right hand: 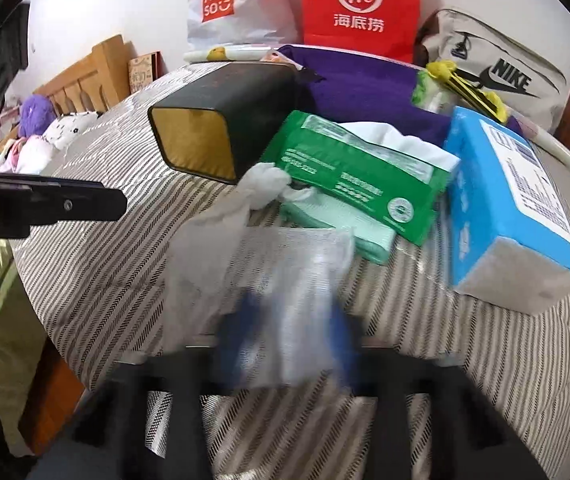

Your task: Organize soft objects

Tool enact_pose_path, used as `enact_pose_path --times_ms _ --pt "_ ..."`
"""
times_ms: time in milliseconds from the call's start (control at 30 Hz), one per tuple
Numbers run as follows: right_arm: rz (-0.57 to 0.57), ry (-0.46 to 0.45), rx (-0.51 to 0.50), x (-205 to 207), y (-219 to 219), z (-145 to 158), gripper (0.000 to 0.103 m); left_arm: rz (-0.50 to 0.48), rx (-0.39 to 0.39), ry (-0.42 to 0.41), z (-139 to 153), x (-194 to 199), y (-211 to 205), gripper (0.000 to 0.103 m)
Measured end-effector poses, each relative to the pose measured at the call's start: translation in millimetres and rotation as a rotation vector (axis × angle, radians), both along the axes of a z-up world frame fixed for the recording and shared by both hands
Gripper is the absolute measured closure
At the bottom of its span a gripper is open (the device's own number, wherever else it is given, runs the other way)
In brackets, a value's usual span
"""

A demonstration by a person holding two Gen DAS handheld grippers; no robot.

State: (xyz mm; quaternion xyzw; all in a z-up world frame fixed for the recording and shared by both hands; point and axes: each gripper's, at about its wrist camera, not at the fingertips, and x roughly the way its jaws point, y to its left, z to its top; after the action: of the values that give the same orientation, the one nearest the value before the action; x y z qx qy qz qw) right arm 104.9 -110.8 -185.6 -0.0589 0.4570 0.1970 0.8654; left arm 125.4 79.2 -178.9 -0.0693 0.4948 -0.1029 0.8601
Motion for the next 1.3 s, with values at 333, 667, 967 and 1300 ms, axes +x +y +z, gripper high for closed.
enact_pose_path --times_ms 333,667,967,1300 --pt "-0.009 -0.017 0.083 -16.3 -33.6 13.8 0.096 -0.026 0.024 -0.001 -1.6 -2.2 -18.6 0.057" --pt "-0.124 -0.033 0.062 -29.6 -91.5 17.1 0.096 -0.077 0.094 -0.037 -15.9 16.1 -65.5 0.057" --pt "-0.214 0.039 0.105 -18.7 -131.7 0.7 0.091 -0.056 0.195 -0.11 -23.9 35.1 -91.9 0.057" --pt "-0.197 0.063 0.183 -14.7 -127.7 -2.3 0.035 -0.049 0.17 -0.115 -22.4 28.1 -79.2 0.091"
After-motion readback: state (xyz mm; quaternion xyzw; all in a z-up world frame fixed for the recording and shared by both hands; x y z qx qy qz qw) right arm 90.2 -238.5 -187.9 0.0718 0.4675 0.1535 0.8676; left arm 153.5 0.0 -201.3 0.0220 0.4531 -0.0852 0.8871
